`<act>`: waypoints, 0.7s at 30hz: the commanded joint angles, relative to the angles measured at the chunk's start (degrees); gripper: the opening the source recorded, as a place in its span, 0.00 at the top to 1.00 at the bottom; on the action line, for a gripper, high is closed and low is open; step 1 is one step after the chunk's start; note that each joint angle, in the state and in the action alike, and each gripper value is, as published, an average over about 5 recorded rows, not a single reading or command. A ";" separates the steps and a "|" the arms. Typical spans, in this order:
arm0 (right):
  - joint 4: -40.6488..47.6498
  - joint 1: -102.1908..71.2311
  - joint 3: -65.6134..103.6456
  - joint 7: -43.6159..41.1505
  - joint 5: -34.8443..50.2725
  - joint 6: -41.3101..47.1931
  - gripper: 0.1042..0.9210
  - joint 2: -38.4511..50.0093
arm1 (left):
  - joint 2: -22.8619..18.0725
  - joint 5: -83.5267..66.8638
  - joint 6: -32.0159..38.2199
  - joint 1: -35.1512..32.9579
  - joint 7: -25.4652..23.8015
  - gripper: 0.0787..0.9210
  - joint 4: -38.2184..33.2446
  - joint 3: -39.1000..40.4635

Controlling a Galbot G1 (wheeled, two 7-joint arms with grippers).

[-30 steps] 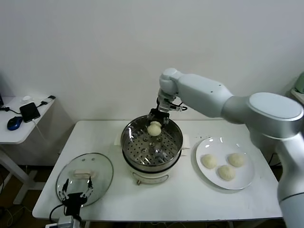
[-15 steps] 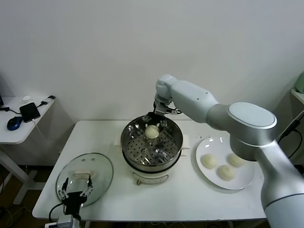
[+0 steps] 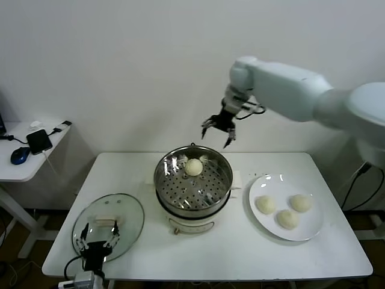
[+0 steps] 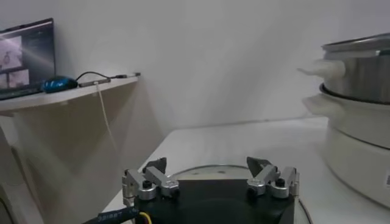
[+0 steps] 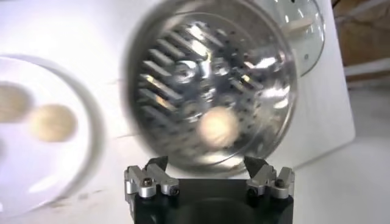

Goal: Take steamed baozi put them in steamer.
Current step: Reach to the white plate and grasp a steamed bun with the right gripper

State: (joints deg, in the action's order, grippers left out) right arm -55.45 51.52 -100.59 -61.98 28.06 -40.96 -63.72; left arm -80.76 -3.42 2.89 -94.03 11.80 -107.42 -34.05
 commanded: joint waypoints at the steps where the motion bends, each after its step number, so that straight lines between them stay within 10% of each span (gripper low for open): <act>1: -18.26 13.48 -20.52 4.98 9.67 36.45 0.12 18.35 | 0.10 0.05 0.07 0.09 -0.05 0.12 -0.11 0.11; 10: -31.01 7.47 -21.02 14.36 13.30 56.59 0.12 26.55 | 0.08 -0.06 -0.02 0.46 -0.12 0.12 -0.01 0.43; 21: -23.07 -15.40 -2.79 18.41 10.29 62.81 0.12 23.10 | -0.16 0.33 0.25 -0.38 -0.08 0.12 -0.24 0.56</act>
State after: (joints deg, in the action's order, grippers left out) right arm -77.41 45.58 -108.47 -47.03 38.10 10.88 -43.02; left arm -80.92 -3.17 3.15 -94.50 11.73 -107.65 -33.52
